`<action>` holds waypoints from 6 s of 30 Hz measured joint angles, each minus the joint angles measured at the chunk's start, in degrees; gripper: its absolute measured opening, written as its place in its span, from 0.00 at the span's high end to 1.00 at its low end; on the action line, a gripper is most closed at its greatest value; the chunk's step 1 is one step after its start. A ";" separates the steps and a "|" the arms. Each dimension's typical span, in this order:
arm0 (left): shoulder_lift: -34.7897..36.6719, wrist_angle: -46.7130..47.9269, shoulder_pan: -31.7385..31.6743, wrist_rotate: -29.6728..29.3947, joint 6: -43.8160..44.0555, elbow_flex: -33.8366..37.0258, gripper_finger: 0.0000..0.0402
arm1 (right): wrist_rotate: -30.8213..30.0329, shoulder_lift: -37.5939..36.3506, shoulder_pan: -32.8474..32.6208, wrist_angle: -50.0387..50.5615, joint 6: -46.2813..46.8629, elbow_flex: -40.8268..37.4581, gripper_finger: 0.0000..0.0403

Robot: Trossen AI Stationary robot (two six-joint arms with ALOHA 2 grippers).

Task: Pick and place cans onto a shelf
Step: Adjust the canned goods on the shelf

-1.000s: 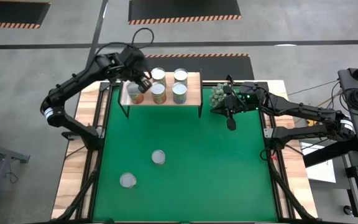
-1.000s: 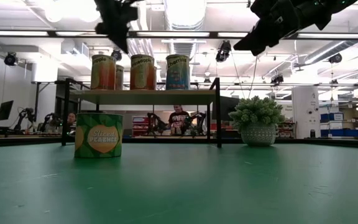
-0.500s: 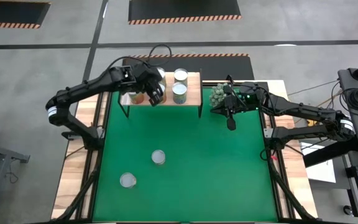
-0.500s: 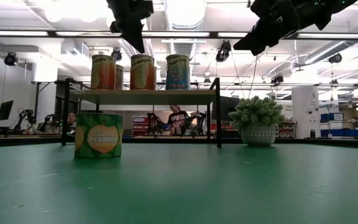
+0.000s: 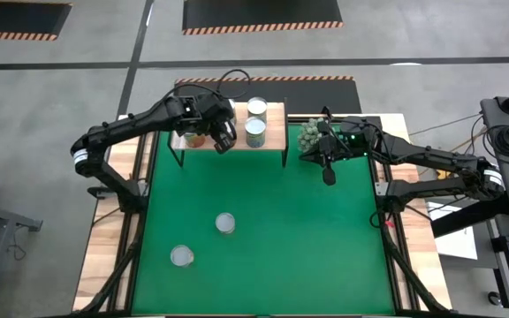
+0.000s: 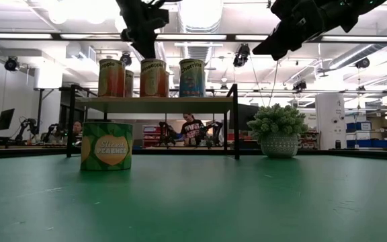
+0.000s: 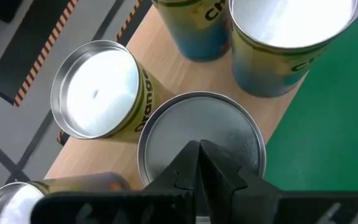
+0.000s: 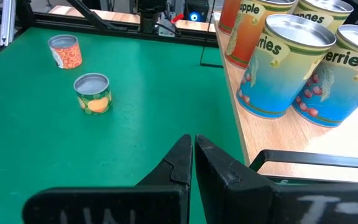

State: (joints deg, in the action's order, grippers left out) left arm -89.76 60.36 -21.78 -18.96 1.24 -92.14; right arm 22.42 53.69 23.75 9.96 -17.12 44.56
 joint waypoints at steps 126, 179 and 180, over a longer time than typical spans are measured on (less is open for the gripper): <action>0.28 10.38 -1.22 -1.60 2.33 -3.10 1.00 | 0.02 -0.04 0.01 0.46 -0.46 0.00 0.98; 30.90 -68.38 40.35 -3.42 -27.87 56.46 1.00 | -9.09 1.57 -0.11 -4.29 13.11 5.83 0.98; 32.04 -68.30 39.99 -2.55 -28.55 57.17 1.00 | -9.07 2.28 -0.11 -3.95 13.16 7.28 0.98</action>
State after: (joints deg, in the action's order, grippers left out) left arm -57.72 -7.95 18.21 -21.51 -27.31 -34.97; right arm 13.34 55.97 23.64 6.01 -3.97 51.83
